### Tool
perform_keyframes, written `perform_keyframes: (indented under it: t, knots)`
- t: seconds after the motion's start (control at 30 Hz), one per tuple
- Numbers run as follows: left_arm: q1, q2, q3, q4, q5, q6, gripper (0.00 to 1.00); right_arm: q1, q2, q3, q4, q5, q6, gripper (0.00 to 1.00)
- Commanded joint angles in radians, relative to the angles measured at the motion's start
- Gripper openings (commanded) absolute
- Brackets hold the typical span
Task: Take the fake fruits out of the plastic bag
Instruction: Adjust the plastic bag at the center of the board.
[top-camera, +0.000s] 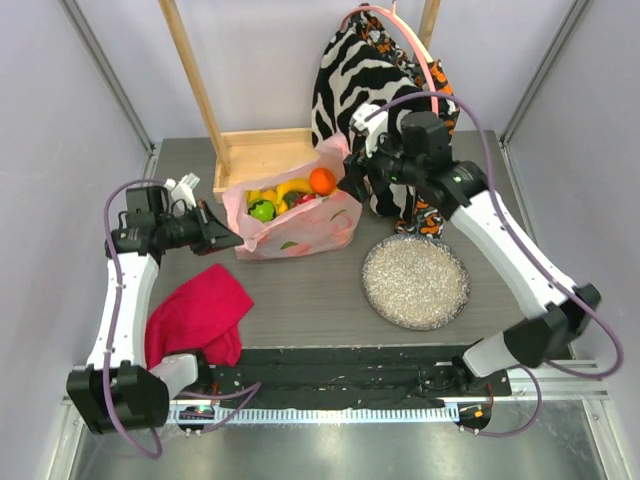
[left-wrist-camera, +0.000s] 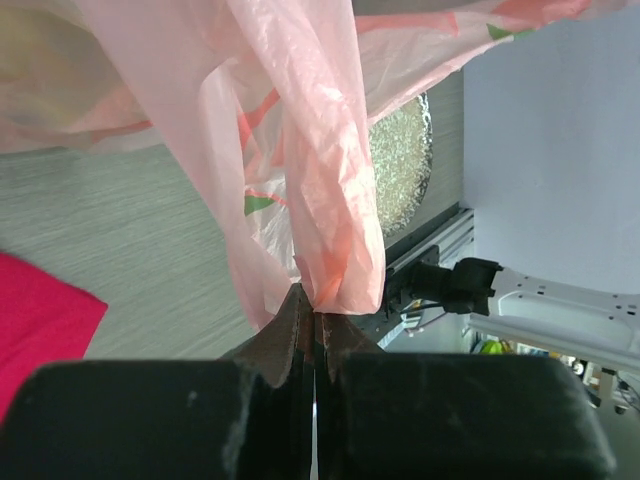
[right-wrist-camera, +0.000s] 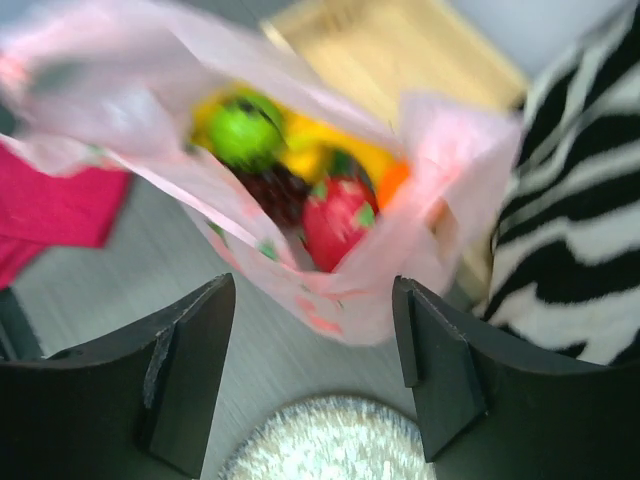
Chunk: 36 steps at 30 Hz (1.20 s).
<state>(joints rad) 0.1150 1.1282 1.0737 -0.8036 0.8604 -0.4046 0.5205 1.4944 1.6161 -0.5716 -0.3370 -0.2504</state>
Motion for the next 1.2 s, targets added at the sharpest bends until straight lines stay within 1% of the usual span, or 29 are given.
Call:
perform_keyframes:
  t: [0.0,0.13,0.2,0.23,0.27,0.3,0.33,0.37,0.4,0.43,0.5,0.53,0.6,0.67,0.7,0.73,0.77,0.83,0.9,0.97,1.0,1.07,1.1,1.13,1.17]
  knots:
    - [-0.003,-0.128,-0.038,0.015,-0.038,0.007,0.00,0.102,-0.143,0.090,0.110,-0.155,0.013,0.72]
    - [-0.003,-0.166,-0.060,0.004,-0.023,0.003,0.00,0.142,-0.088,0.097,0.170,-0.152,0.051,0.72]
    - [-0.003,-0.182,-0.064,0.004,-0.024,0.006,0.00,0.157,-0.059,0.088,0.199,-0.161,0.059,0.64]
    - [-0.005,-0.185,-0.076,0.013,-0.021,0.003,0.00,0.182,-0.018,0.081,0.213,-0.162,0.048,0.59]
    - [-0.003,-0.189,-0.084,0.026,-0.015,-0.009,0.00,0.194,0.007,0.079,0.213,-0.158,0.036,0.47]
    - [-0.003,-0.191,-0.092,0.043,-0.012,-0.017,0.00,0.205,0.035,0.079,0.213,-0.122,0.033,0.41]
    - [-0.002,-0.199,-0.107,0.050,-0.012,-0.025,0.00,0.210,0.106,0.082,0.220,-0.103,0.037,0.36]
    - [-0.002,-0.200,-0.113,0.058,-0.012,-0.039,0.00,0.211,0.137,0.082,0.225,-0.085,0.054,0.28]
    - [-0.002,-0.206,-0.119,0.064,-0.011,-0.042,0.00,0.210,0.171,0.080,0.233,-0.062,0.056,0.26]
    - [-0.002,-0.214,-0.129,0.066,-0.012,-0.045,0.00,0.211,0.211,0.053,0.260,-0.003,0.060,0.25]
    - [-0.002,-0.222,-0.133,0.069,-0.014,-0.046,0.00,0.210,0.237,0.009,0.297,0.059,0.074,0.25]
    - [-0.002,-0.225,-0.141,0.072,-0.020,-0.049,0.00,0.211,0.248,-0.005,0.280,0.100,0.079,0.25]
    - [0.000,-0.229,-0.141,0.086,-0.024,-0.063,0.00,0.230,0.260,-0.022,0.212,0.107,0.086,0.25]
    - [0.002,-0.226,-0.136,0.095,-0.031,-0.069,0.00,0.256,0.187,-0.131,0.193,0.101,0.067,0.25]
    - [0.002,-0.222,-0.130,0.101,-0.035,-0.072,0.00,0.298,0.156,-0.172,0.156,0.101,0.034,0.25]
    - [0.003,-0.219,-0.127,0.103,-0.037,-0.077,0.00,0.318,0.127,-0.259,0.139,0.096,0.022,0.25]
    - [0.002,-0.211,-0.126,0.107,-0.041,-0.079,0.00,0.341,0.071,-0.301,0.118,0.069,0.019,0.25]
    - [0.003,-0.208,-0.126,0.107,-0.041,-0.080,0.00,0.384,0.024,-0.407,0.096,0.059,0.037,0.25]
    - [0.003,-0.214,-0.136,0.101,-0.044,-0.082,0.00,0.388,-0.005,-0.429,0.117,0.095,0.056,0.26]
    - [0.003,-0.229,-0.141,0.069,-0.066,-0.082,0.00,0.386,0.003,-0.386,0.142,0.131,0.054,0.28]
    - [0.003,-0.248,-0.150,0.057,-0.079,-0.082,0.00,0.386,0.018,-0.365,0.188,0.142,0.057,0.30]
    - [0.006,-0.272,-0.165,0.040,-0.095,-0.088,0.00,0.386,0.050,-0.285,0.231,0.159,0.083,0.42]
    - [0.012,-0.294,-0.181,0.037,-0.106,-0.092,0.00,0.385,0.105,-0.253,0.261,0.168,0.098,0.48]
    - [0.018,-0.300,-0.188,0.034,-0.107,-0.095,0.00,0.385,0.133,-0.184,0.272,0.177,0.150,0.62]
    - [0.034,-0.304,-0.195,0.029,-0.109,-0.103,0.00,0.383,0.170,-0.148,0.279,0.184,0.180,0.67]
